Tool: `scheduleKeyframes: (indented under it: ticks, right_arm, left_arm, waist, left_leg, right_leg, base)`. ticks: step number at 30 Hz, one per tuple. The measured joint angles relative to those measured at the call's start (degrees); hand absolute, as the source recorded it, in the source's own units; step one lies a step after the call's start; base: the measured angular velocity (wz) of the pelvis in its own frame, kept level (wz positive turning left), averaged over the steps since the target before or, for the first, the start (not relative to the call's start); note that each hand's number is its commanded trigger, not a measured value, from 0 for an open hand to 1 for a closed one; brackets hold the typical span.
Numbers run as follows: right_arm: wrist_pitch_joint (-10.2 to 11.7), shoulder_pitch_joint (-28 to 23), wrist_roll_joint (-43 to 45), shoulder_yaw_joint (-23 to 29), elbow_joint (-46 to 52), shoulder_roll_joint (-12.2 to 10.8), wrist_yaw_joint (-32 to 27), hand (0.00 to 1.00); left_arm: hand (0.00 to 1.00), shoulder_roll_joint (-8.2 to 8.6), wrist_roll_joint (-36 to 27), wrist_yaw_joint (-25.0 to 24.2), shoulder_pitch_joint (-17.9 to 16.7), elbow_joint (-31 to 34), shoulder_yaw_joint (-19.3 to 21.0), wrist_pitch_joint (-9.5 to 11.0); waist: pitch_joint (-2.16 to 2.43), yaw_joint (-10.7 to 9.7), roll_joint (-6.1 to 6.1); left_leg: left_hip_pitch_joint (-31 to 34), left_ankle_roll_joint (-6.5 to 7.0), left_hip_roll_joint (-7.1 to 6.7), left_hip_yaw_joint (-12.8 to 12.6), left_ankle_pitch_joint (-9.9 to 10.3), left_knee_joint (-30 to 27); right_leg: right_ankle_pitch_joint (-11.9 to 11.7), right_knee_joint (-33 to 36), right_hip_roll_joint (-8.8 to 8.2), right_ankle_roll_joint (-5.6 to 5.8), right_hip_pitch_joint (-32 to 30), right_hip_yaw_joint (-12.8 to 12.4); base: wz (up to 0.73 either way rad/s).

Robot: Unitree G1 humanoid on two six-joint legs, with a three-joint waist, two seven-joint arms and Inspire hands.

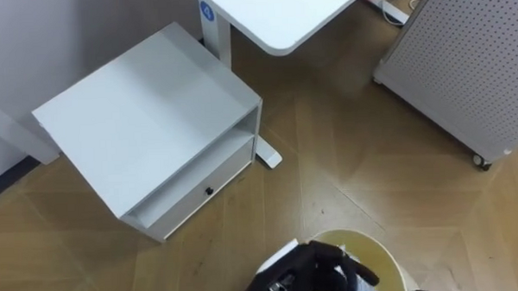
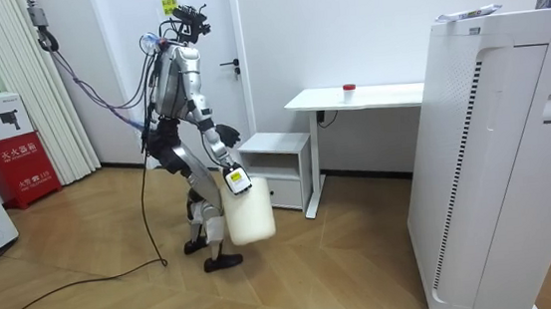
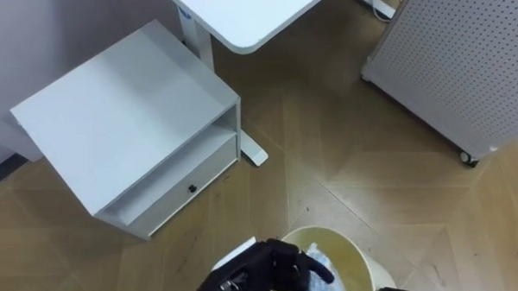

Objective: Pick garbage

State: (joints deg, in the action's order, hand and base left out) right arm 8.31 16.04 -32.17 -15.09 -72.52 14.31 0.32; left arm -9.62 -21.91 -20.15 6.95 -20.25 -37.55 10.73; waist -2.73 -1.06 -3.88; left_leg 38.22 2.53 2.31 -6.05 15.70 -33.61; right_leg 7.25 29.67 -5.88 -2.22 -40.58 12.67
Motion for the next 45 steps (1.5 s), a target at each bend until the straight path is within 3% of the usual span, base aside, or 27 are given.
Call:
scheduleKeyframes:
  ticks: [7,16,20,24,28,32,37,39,41,43,45]
  right_arm:
    - [0.0,-0.2,-0.1,0.0,0.2,0.0,1.2,1.0]
    - [-0.4,-0.5,0.0,0.6,-1.7,0.0,2.3,1.0]
    - [-0.7,-0.9,0.0,1.2,-1.8,0.2,2.4,1.0]
    - [-0.7,-1.6,0.0,2.5,-1.7,0.2,3.7,1.0]
    - [-0.7,-3.6,0.0,3.3,1.0,0.2,3.5,1.0]
    - [0.1,-9.0,2.9,5.3,6.6,0.2,3.4,1.0]
    - [0.3,-15.1,6.7,7.4,11.2,-0.9,2.9,1.0]
    - [0.4,-17.3,6.7,7.4,12.8,-1.1,2.6,1.0]
    - [0.4,-18.2,6.8,7.3,12.9,-1.3,2.2,1.0]
    - [0.4,-19.4,7.3,7.4,13.0,-1.4,2.2,1.0]
    - [0.5,-20.5,8.3,7.5,13.0,-1.6,2.3,1.0]
  left_arm:
    - [0.0,-0.03,0.1,-1.5,-0.9,0.0,-0.5,-1.8]
    - [0.0,-0.37,0.1,-3.3,-1.1,0.0,0.1,-1.9]
    - [0.0,-0.96,0.1,-5.0,-1.4,0.0,2.1,-1.9]
    - [0.0,-2.11,0.2,-5.4,-1.5,1.6,5.6,-1.9]
    - [0.0,-3.09,0.2,-4.5,-1.7,6.0,9.5,-1.4]
    - [0.0,-3.4,5.5,-0.6,-4.8,12.4,15.2,-0.9]
    - [0.0,-2.53,8.2,6.5,-9.8,15.3,24.2,0.2]
    - [0.0,-2.38,9.2,10.5,-11.9,18.0,27.4,0.6]
    - [0.0,-2.38,9.2,13.0,-12.4,19.4,27.9,1.2]
    - [0.0,-2.15,10.4,15.4,-13.6,21.8,28.3,1.4]
    - [0.0,-2.1,12.7,18.3,-14.4,23.0,28.4,3.1]
  waist:
    - [0.23,0.0,0.33]
    - [0.35,-0.1,0.58]
    - [0.36,0.0,2.35]
    - [0.79,-0.3,3.63]
    - [0.77,-0.4,3.75]
    - [0.86,-0.6,3.8]
    - [1.26,-0.2,3.15]
    - [1.95,0.0,2.44]
    - [2.16,-0.3,1.96]
    - [2.68,-0.6,1.3]
    - [2.87,-0.8,0.84]
  left_leg:
    - [-1.1,0.0,0.03,-0.5,0.0,0.2]
    - [-7.8,0.0,0.07,-2.0,0.0,2.3]
    - [-10.0,-0.04,0.91,-2.2,0.0,3.1]
    - [-12.3,0.06,0.84,-3.5,-0.2,4.9]
    - [-15.8,0.06,0.72,-4.9,-0.2,6.8]
    - [-21.0,-0.07,0.83,-6.7,-0.1,9.5]
    - [-28.2,-0.61,0.96,-10.4,0.2,13.1]
    - [-31.0,-0.93,1.08,-11.7,0.4,14.6]
    - [-33.1,-1.05,1.16,-11.9,0.5,15.4]
    - [-35.3,-1.19,1.17,-11.9,0.4,16.5]
    - [-38.3,-1.37,1.66,-12.2,0.4,18.2]
  right_leg:
    - [0.0,0.0,0.07,-0.01,0.7,-0.4]
    - [-0.2,-1.4,0.43,0.25,6.2,-1.9]
    - [-1.8,-5.0,1.72,0.42,9.4,-1.9]
    - [-2.2,-5.8,1.99,0.76,10.9,-3.1]
    - [-2.1,-6.2,2.19,1.0,13.1,-4.5]
    - [-1.9,-7.9,3.13,1.18,17.1,-5.4]
    - [-1.9,-9.1,3.99,1.13,21.6,-5.8]
    - [-1.7,-9.5,3.88,0.81,23.2,-4.3]
    - [-1.7,-10.2,4.03,0.78,25.2,-4.0]
    - [-1.6,-11.3,4.33,0.84,27.1,-3.9]
    - [-1.8,-13.1,4.73,1.03,30.2,-3.4]
  base:
    - [-0.02]
    - [-0.08]
    - [-0.09]
    - [-0.15]
    - [-0.16]
    - [-0.2]
    - [-0.39]
    - [-0.38]
    - [-0.13]
    - [-0.04]
    - [-0.05]
